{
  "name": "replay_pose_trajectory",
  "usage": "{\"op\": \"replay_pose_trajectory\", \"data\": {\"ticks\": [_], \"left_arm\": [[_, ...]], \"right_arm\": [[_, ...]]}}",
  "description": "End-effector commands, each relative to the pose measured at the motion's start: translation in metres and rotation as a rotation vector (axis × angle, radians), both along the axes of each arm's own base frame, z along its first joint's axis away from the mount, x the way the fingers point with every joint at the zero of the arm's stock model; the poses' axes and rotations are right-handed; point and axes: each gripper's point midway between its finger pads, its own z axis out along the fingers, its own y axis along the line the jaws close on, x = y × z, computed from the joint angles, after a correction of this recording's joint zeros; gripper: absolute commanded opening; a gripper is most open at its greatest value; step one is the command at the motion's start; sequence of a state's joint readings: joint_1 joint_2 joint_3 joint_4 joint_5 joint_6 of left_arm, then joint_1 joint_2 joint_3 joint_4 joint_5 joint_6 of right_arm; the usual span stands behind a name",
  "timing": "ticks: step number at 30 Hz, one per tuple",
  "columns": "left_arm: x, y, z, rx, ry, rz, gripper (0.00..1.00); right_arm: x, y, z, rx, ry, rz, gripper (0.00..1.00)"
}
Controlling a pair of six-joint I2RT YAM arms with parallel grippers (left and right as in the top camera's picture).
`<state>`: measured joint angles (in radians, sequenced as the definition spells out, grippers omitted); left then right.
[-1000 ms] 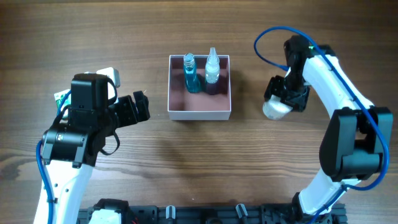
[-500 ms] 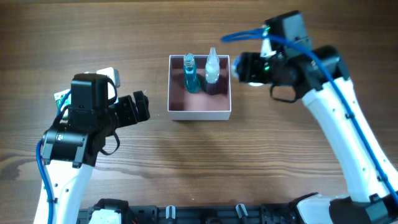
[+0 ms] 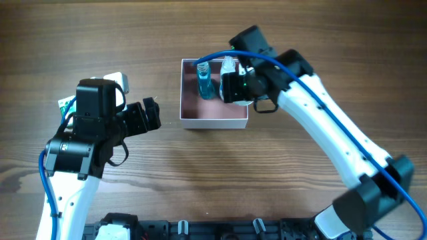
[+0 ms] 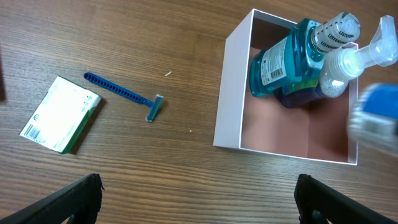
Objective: Pack container
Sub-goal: 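Lower the white tub into the box front corner and release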
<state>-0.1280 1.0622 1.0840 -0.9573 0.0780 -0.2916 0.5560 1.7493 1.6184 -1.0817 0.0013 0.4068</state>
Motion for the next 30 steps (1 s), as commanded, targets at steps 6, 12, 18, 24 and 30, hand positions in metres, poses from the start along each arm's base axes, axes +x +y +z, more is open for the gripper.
{"op": "replay_pose_trajectory", "data": {"ticks": [6, 12, 18, 24, 30], "left_arm": [[0.003, -0.003, 0.008, -0.023, -0.018, -0.004, 1.0], [0.003, -0.003, 0.008, -0.023, -0.018, -0.004, 1.0], [0.003, -0.003, 0.008, -0.023, -0.018, -0.004, 1.0], [0.003, -0.003, 0.008, -0.023, -0.018, -0.004, 1.0], [0.003, -0.003, 0.008, -0.023, -0.018, -0.004, 1.0]], "right_arm": [[0.005, -0.001, -0.049, -0.077, 0.103, -0.059, 0.04], [0.005, -0.001, -0.074, -0.103, 0.161, -0.096, 0.04], [0.005, -0.001, -0.085, -0.106, 0.19, -0.152, 0.04], [0.004, -0.001, -0.086, -0.108, 0.194, -0.152, 0.22], [0.002, -0.002, -0.086, -0.116, 0.201, -0.144, 0.44]]}}
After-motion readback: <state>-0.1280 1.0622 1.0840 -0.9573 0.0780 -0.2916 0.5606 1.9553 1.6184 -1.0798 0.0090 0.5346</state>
